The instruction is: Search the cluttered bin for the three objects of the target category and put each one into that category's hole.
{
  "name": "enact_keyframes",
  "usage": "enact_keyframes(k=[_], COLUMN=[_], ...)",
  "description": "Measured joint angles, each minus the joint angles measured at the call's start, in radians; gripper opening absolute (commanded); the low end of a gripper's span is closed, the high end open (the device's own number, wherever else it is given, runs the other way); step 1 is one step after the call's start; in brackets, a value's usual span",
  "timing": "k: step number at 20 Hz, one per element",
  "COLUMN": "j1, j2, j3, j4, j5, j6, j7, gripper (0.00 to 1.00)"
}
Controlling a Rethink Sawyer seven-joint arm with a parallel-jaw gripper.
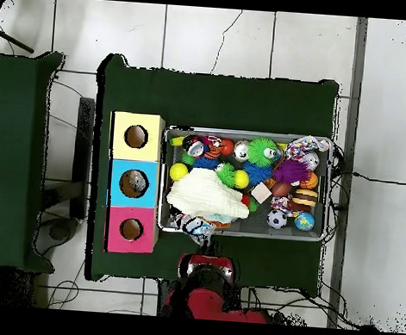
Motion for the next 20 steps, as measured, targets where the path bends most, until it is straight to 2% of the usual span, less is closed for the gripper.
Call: enact_keyframes(k=[12,20], j1=[0.078,0.191], j2=[0.066,0.116], j3=[-0.117,-0.217], j4=[-0.04,-0.08], j5=[0.02,0.035], j6=[0.0,0.0], j7=[0.0,0.0], gripper=[0.0,0.0])
